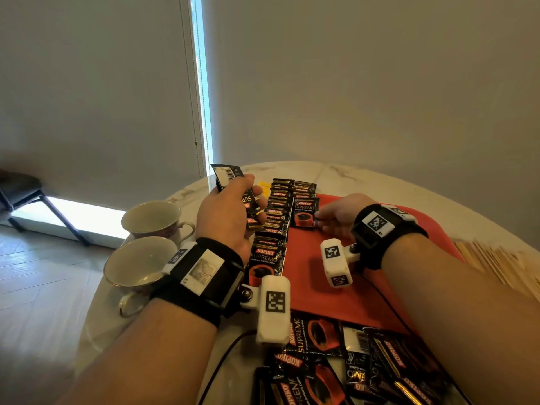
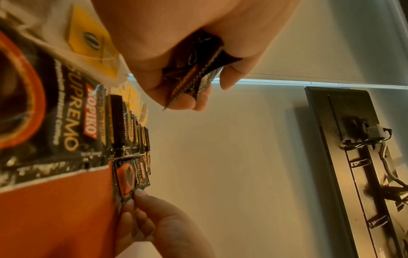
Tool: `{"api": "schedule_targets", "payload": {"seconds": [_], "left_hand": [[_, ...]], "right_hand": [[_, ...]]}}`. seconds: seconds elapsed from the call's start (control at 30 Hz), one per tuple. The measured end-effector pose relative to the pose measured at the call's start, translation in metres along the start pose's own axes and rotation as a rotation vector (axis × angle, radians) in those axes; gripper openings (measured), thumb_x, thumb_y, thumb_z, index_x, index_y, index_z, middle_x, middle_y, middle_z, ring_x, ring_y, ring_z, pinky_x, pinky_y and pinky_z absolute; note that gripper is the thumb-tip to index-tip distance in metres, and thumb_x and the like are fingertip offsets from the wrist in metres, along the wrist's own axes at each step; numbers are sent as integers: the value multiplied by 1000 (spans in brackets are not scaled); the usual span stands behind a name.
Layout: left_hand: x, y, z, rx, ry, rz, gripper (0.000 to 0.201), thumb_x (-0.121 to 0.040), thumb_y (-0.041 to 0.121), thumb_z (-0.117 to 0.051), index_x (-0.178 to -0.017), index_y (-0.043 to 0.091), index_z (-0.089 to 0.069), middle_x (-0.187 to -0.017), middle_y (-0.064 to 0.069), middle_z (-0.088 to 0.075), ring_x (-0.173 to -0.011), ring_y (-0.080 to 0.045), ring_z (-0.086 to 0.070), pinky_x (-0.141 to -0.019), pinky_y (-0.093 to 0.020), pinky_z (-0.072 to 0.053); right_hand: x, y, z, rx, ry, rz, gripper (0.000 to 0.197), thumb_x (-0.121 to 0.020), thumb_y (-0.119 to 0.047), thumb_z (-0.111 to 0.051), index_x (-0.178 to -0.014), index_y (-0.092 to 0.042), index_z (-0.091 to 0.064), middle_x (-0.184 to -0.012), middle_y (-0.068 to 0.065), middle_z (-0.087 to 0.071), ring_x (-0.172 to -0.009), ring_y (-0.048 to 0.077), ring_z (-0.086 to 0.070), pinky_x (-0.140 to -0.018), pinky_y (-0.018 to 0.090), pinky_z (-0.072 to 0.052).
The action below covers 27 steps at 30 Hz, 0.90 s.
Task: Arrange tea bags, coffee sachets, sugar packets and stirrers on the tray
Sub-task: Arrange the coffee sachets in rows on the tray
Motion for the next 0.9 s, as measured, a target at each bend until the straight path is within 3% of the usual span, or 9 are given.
{"api": "schedule_targets", "payload": {"seconds": [0.07,0.13,0.3,0.43,0.53,0.6,0.73,0.83,0.9], "left_hand": [[0,0,0,-4,3,-4,18,-96,18,-71,-110,8,-70,-82,-5,-74,-61,-15,-65,-50,-28,-51],[0,1,0,-11,7,-5,17,-96,19,-71,-110,9,-70,-83,-5,-74,-62,-15,-66,-51,-28,-52],[2,-1,-3,-10,-12,-2,21,-97,20,-66,-114,8,-72,-91,-9,-75,-70,-20,-70,-56,-33,-55],[1,-4,-8,-43,-72,8,19,-101,16,-60,-113,7,-73,-89,-12,-76,-74,-26,-75,-54,-34,-58],[6,-10,-18,-140,-172,16,24,-95,16,-73,-116,5,-70,-91,-17,-78,-72,-28,-76,-55,-34,-61],[9,-12,-23,-182,-228,10,25,-91,14,-77,-115,7,-72,-91,-16,-78,-69,-26,-75,-56,-34,-61],[13,-14,-27,-231,-300,-13,34,-85,8,-81,-118,6,-74,-103,-17,-79,-87,-32,-77,-71,-38,-58],[11,-14,-23,-238,-275,0,33,-84,4,-80,-116,-1,-72,-100,-24,-76,-67,-26,-71,-62,-36,-57],[8,-14,-20,-212,-233,8,37,-84,8,-82,-118,-2,-71,-105,-31,-74,-63,-24,-66,-64,-37,-57]], "right_hand": [[2,-1,-1,11,8,2,4,-89,4,-71,-87,7,-70,-74,15,-70,-60,18,-65,-46,21,-54],[1,-2,-2,17,12,7,9,-89,3,-72,-81,4,-70,-72,14,-69,-57,17,-64,-43,20,-54],[2,-1,1,-12,27,2,7,-91,-3,-71,-91,4,-69,-78,12,-68,-66,17,-64,-51,23,-55],[16,-11,5,-141,33,69,11,-94,-11,-70,-86,-8,-64,-74,5,-61,-62,13,-57,-57,25,-49],[48,-30,-7,-298,-139,191,10,-93,-22,-71,-94,-13,-66,-69,-2,-61,-54,9,-55,-52,23,-44],[72,-41,-21,-326,-317,226,17,-92,-32,-70,-96,-15,-70,-71,-4,-64,-57,10,-56,-57,26,-43],[93,-52,-29,-277,-370,311,9,-90,-17,-72,-95,-10,-70,-74,2,-67,-60,13,-55,-56,26,-40],[84,-45,-27,-461,-359,247,11,-90,-8,-70,-97,-10,-62,-67,3,-66,-51,11,-54,-46,22,-41],[77,-37,-25,-611,-333,178,14,-89,-5,-70,-97,-12,-61,-67,3,-65,-50,10,-54,-43,19,-44]]}}
Point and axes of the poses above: each hand's wrist, its own x-axis away from the middle knuckle, its own z-axis out of the back of the hand, y = z × x, the point moved 8 cm from there along -x, towards the middle knuckle
